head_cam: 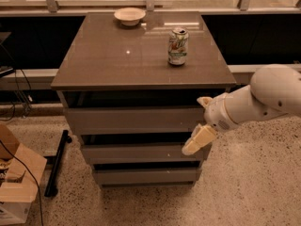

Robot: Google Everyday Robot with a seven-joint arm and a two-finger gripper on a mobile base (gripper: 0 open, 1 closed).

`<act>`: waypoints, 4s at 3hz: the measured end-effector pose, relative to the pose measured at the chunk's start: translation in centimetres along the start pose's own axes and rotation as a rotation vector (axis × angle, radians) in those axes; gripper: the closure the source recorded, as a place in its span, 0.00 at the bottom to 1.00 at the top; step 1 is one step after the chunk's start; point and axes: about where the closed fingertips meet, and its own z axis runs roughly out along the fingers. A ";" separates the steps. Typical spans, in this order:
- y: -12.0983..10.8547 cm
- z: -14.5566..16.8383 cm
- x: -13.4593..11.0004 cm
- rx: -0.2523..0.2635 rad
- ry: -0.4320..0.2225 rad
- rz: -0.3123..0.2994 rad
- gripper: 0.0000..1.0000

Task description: Open top drawer

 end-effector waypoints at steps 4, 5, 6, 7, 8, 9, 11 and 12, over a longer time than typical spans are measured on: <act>-9.4 10.8 2.7 -0.090 0.024 -0.009 0.27; -9.4 10.8 2.7 -0.090 0.025 -0.009 0.50; -8.2 10.1 3.3 -0.106 0.058 -0.022 0.74; -3.4 7.3 4.9 -0.160 0.140 -0.026 0.61; -3.4 7.3 4.9 -0.160 0.140 -0.026 0.38; -3.3 7.5 4.8 -0.164 0.141 -0.027 0.15; -2.1 7.6 6.5 -0.190 0.167 0.007 0.00; 0.1 6.9 8.7 -0.227 0.186 0.064 0.19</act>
Offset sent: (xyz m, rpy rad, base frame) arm 0.1205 -0.0006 -0.0781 0.0614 0.0274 0.0354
